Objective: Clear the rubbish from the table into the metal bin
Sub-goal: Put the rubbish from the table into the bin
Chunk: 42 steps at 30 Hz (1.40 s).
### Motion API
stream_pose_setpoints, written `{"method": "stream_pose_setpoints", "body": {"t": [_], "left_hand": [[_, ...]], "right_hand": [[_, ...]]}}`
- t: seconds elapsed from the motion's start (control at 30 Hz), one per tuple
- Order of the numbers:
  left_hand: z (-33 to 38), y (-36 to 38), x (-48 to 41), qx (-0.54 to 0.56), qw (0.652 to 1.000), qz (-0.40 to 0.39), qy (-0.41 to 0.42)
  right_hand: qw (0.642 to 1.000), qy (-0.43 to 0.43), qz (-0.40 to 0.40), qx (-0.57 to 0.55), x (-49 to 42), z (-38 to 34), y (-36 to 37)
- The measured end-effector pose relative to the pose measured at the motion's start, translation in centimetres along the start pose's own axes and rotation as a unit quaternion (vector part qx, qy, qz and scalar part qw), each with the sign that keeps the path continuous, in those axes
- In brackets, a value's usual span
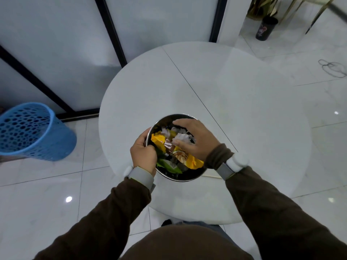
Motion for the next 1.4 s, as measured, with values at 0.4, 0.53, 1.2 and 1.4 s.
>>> {"method": "stream_pose_setpoints", "body": {"t": [0.4, 0.53, 1.2, 1.4], "left_hand": [[-0.4, -0.6, -1.3, -0.006, 1.000, 0.011, 0.009], [-0.7, -0.5, -1.7, -0.005, 1.000, 0.012, 0.011], [-1.0, 0.3, -1.6, -0.026, 0.999, 0.013, 0.026], [-0.5, -0.4, -1.9, -0.024, 0.999, 0.022, 0.029]], "right_hand": [[0.967, 0.079, 0.224, 0.095, 8.9, 5.3, -4.9], [0.948, 0.239, 0.086, 0.191, 16.2, 11.5, -3.9], [0.823, 0.531, -0.164, 0.117, 27.6, 20.2, 1.7], [0.849, 0.517, -0.070, 0.086, 26.3, 18.5, 1.8]]}}
Point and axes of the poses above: each hand's wrist, its own x-axis away from the middle knuckle, its own y-axis out of the palm, z = x × y, the point moved 5 cm from there along -x, towards the middle knuckle, and after that the axes turned 15 degrees about -y, right-handed, at the moved point
